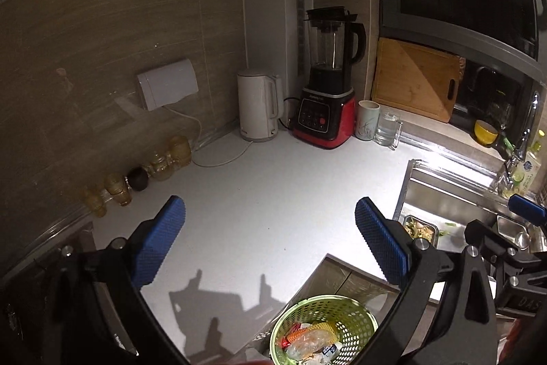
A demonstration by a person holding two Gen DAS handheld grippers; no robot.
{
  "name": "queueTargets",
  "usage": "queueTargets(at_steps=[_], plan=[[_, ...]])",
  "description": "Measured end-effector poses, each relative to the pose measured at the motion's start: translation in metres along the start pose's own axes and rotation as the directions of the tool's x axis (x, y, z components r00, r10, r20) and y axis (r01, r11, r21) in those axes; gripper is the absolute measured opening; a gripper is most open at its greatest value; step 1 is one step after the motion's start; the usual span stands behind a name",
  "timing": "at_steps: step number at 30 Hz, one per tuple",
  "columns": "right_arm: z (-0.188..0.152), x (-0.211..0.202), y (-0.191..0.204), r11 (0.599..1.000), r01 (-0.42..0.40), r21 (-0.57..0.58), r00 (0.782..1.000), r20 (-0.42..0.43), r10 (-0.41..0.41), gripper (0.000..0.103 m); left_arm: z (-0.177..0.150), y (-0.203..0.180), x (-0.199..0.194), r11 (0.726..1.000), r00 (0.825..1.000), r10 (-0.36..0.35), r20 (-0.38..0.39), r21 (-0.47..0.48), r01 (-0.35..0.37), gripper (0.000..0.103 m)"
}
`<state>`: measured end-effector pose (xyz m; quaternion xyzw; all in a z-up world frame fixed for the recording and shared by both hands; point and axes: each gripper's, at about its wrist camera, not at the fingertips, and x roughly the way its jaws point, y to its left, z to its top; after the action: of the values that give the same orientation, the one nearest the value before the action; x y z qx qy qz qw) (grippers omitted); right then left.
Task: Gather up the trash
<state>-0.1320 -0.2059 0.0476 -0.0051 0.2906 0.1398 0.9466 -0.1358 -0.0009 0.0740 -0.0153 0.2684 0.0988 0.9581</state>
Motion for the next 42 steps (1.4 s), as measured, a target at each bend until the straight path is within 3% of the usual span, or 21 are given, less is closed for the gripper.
queueTargets(at_steps=[10,42], plan=[[-0.008,-0.023,0.007,1.0,-0.006,-0.021,0.999,0.038,0.007,0.101,-0.01,0.005,-0.018,1.0,1.0,0.015,0.008,-0.02,-0.015,0.095],[-0.015,-0.029,0.011,1.0,-0.007,-0.004,0.999,0.04,0.007,0.101,-0.018,0.005,-0.019,1.0,1.0,0.018,-0.003,-0.016,-0.018,0.095]])
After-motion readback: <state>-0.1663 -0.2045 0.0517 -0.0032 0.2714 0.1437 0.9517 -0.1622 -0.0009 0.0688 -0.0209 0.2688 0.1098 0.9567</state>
